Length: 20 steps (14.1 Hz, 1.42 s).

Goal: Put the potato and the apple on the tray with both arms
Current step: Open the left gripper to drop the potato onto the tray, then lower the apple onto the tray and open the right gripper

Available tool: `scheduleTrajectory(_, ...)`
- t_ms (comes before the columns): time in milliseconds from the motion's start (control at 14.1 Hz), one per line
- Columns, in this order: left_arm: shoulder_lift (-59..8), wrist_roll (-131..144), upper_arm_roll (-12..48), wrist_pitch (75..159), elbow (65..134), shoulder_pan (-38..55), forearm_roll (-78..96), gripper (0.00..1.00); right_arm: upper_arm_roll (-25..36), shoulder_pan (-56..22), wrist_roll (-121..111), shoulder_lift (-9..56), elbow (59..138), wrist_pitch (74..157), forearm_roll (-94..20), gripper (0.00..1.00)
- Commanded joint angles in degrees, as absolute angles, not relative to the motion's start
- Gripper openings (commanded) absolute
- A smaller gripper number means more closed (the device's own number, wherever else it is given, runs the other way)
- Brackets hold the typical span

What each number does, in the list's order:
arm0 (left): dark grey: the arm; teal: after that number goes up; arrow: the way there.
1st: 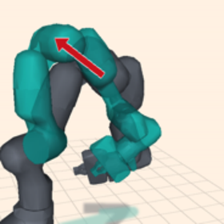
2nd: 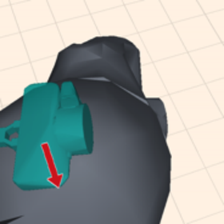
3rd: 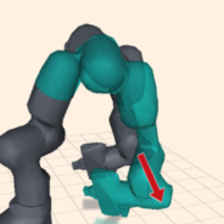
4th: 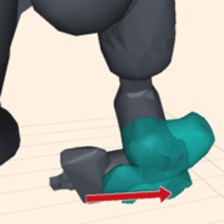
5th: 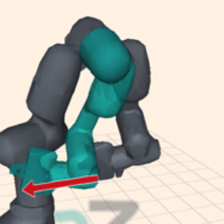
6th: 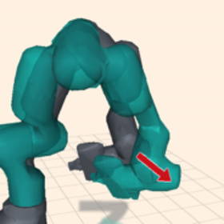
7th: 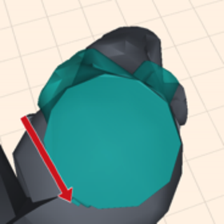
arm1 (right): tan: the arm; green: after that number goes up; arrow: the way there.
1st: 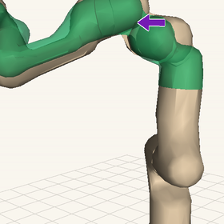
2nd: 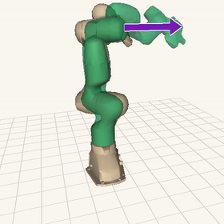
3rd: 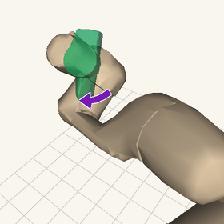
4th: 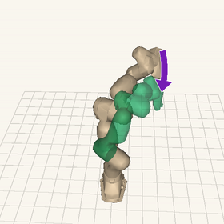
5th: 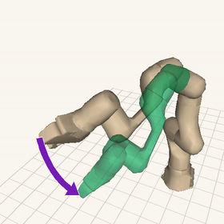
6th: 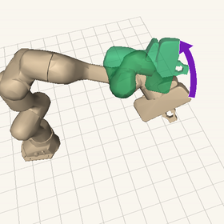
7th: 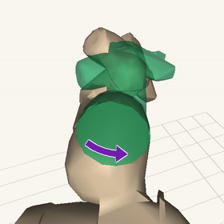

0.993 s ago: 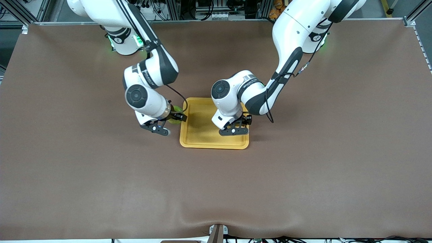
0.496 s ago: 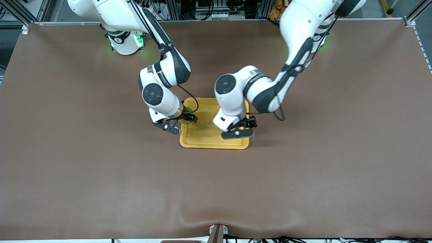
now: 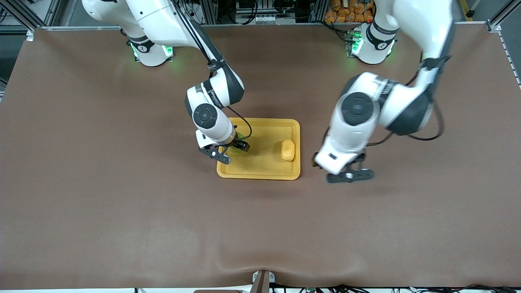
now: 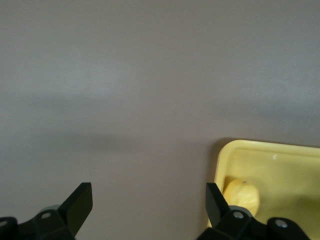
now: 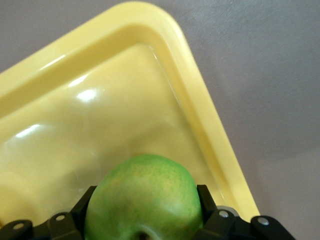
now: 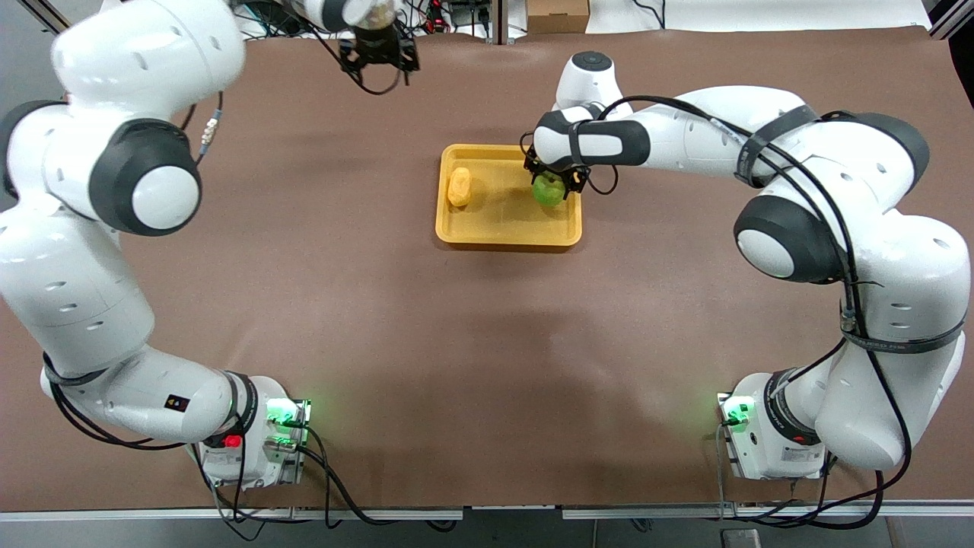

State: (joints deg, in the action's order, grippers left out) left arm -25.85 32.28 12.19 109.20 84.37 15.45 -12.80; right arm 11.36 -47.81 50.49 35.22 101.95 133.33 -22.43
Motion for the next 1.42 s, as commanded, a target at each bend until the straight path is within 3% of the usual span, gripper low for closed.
scheduleTrajectory(0,-21.5,24.3,12.7,104.3,85.9,11.4,-9.5,1.00,12.0,-48.5,51.3,36.9,100.3,133.5,-23.8,0.82)
scheduleTrajectory(71,-20.5,21.9,12.7,102.8,86.0,9.9,-8.8,1.00,12.0,-48.5,51.3,37.0,100.4,133.6,-23.8,1.00)
scheduleTrajectory(496,-14.2,16.1,12.7,96.1,89.1,3.6,-6.9,1.00,12.2,-47.9,50.6,36.0,98.7,131.3,-23.3,1.00)
scheduleTrajectory(780,-7.4,16.1,12.7,95.7,93.9,2.9,-6.2,1.00,13.2,-45.4,50.6,35.3,92.6,119.4,-22.8,1.00)
scheduleTrajectory(1134,-4.1,12.4,12.0,94.0,94.4,3.3,-5.2,1.00,18.6,-44.9,50.1,31.1,90.8,114.5,-22.8,1.00)
scheduleTrajectory(1347,-1.9,11.4,9.8,92.4,94.6,3.8,-5.2,1.00,21.5,-42.7,47.6,30.7,86.1,107.0,-22.9,1.00)
